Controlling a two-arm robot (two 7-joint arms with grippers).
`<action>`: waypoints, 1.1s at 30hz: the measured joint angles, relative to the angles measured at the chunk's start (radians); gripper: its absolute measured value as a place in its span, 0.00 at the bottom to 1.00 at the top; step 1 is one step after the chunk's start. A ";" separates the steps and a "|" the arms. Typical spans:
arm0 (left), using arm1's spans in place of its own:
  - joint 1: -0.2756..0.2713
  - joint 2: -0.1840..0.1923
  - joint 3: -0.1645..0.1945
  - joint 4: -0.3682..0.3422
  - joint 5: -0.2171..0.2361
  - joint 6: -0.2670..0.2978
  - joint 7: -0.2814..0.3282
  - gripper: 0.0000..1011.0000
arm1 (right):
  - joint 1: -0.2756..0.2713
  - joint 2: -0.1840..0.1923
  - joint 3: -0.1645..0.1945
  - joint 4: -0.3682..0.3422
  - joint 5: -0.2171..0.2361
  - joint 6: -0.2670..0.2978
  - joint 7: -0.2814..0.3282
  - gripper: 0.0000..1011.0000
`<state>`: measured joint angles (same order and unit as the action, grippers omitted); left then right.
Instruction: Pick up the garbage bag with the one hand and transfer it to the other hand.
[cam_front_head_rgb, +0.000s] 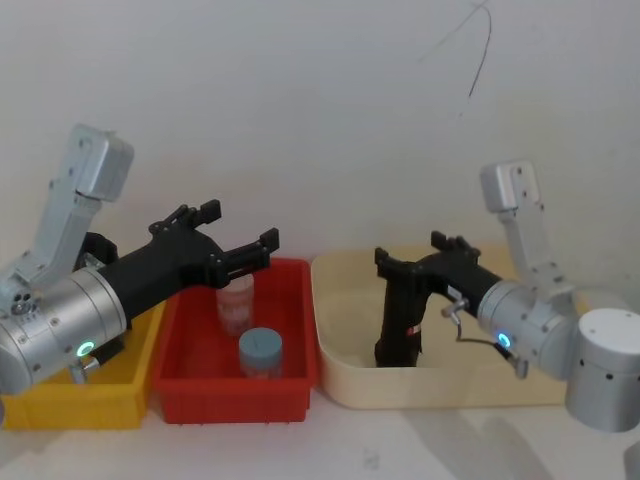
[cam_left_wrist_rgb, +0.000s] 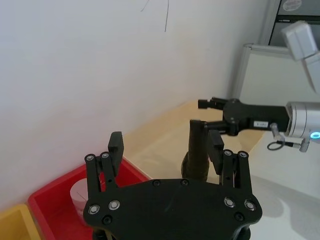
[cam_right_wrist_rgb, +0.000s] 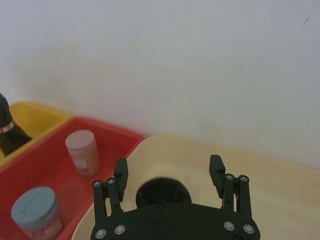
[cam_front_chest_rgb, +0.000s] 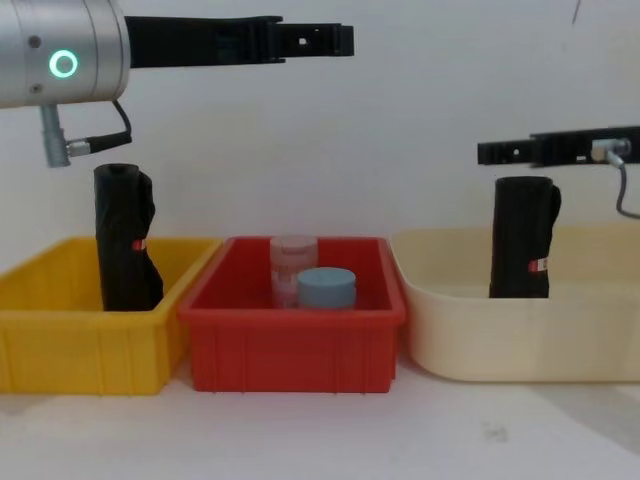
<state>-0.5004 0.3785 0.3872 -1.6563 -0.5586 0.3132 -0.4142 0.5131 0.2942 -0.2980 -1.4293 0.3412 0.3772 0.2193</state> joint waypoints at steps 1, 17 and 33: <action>0.001 0.000 0.000 0.000 0.000 0.000 0.001 0.99 | 0.001 -0.001 0.002 -0.003 -0.001 -0.001 -0.002 0.99; 0.043 0.019 -0.013 -0.028 0.001 -0.010 0.041 0.99 | 0.011 0.004 -0.008 -0.108 0.017 0.047 0.044 0.99; 0.121 0.058 -0.040 -0.063 0.020 -0.028 0.103 0.99 | 0.001 -0.032 -0.086 -0.179 0.041 0.159 0.058 0.99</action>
<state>-0.3797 0.4362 0.3473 -1.7195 -0.5384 0.2852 -0.3108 0.5140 0.2620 -0.3840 -1.6084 0.3820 0.5365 0.2770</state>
